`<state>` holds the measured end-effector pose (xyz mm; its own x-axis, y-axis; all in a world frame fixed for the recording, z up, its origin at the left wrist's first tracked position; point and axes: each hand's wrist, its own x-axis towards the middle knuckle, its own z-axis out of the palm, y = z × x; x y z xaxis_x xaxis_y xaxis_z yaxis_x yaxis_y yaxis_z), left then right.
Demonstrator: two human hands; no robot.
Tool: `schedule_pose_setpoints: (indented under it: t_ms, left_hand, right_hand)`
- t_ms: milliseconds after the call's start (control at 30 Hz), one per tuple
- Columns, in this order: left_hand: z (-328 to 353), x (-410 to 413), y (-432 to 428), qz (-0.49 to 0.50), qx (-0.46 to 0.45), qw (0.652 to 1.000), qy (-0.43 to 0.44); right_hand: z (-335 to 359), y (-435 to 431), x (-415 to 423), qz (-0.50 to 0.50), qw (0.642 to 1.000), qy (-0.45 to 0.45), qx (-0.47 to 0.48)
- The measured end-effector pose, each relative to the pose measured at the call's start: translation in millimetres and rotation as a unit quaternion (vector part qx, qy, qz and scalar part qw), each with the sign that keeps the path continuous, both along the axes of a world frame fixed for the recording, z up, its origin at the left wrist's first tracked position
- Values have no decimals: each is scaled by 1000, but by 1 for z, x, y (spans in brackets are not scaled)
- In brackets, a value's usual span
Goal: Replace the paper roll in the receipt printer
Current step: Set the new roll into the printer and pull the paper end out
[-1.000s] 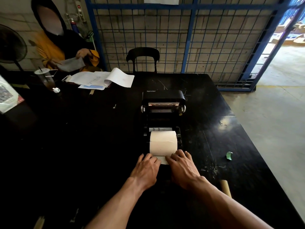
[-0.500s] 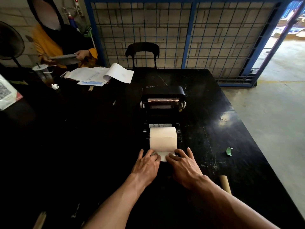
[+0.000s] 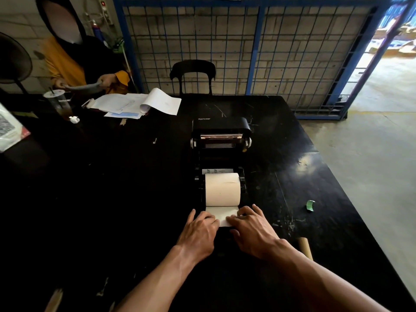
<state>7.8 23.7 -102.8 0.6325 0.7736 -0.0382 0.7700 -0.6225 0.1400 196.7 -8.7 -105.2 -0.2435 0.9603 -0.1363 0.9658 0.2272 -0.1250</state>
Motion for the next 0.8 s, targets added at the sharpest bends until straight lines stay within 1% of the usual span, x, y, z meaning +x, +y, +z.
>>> schedule_pose_setpoints:
  t_ms: [200,400,500,567,667,800]
  left_hand:
    - [6,-6,10,-4,-2,1000,-13]
    - [7,-1,13,14,-3,1000,-4]
    - [9,0,18,-5,9,999,37]
    - [6,1,19,-17,15,998,55]
    - [1,2,13,-10,18,999,44]
    - [-2,3,6,-7,35,999,23]
  right_hand:
    - [7,14,6,27,1000,-12,-8]
    - [11,11,3,24,1000,-16,-3]
    - [14,14,4,29,999,-18,-11]
    - [14,12,4,24,999,-32,-32]
    - [9,9,2,14,998,-36,-54]
    - [8,7,2,25,998,-38,-50]
